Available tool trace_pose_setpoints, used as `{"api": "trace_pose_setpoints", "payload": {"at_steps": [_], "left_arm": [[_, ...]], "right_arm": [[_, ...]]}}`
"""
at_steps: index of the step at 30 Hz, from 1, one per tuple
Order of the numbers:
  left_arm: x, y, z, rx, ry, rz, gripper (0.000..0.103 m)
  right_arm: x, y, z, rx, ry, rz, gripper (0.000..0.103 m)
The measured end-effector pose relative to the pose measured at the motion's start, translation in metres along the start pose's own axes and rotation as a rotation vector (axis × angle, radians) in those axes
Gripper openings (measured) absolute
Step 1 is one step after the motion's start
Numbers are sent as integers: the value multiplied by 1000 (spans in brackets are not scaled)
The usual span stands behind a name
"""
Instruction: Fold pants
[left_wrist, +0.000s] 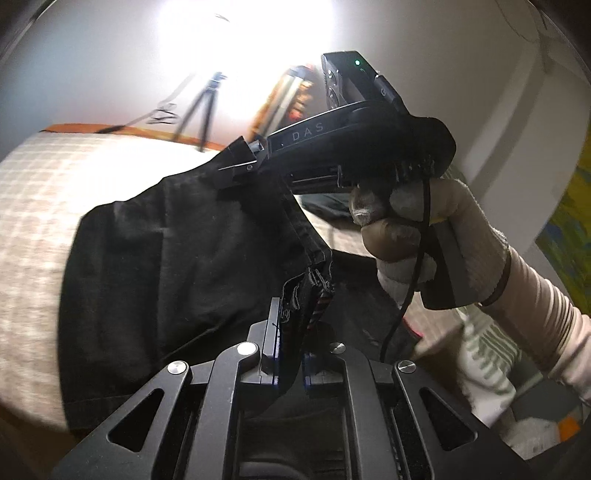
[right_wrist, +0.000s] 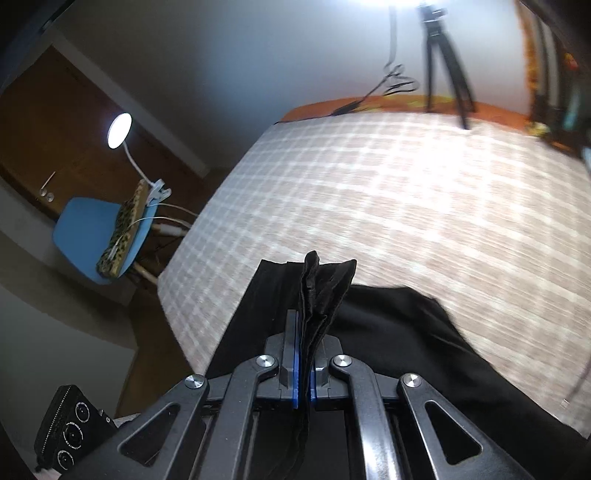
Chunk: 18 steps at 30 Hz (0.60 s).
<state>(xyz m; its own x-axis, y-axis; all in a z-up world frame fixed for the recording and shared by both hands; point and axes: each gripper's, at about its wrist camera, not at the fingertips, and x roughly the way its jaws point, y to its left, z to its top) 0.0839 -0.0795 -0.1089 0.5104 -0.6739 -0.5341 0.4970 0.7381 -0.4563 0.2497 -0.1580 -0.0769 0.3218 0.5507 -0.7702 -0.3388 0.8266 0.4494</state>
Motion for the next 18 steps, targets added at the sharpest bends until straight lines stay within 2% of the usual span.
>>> {"api": "trace_pose_setpoints", "payload": {"at_steps": [11,18], "left_arm": [[53,-63,-5,120,120,-110,7],[87,-103,-16,207,200,-146,7]], "right_arm": [[-66,-64,-46,81,-60,-107,1],[-95,-111,-74,144,-77,-180,1]]}}
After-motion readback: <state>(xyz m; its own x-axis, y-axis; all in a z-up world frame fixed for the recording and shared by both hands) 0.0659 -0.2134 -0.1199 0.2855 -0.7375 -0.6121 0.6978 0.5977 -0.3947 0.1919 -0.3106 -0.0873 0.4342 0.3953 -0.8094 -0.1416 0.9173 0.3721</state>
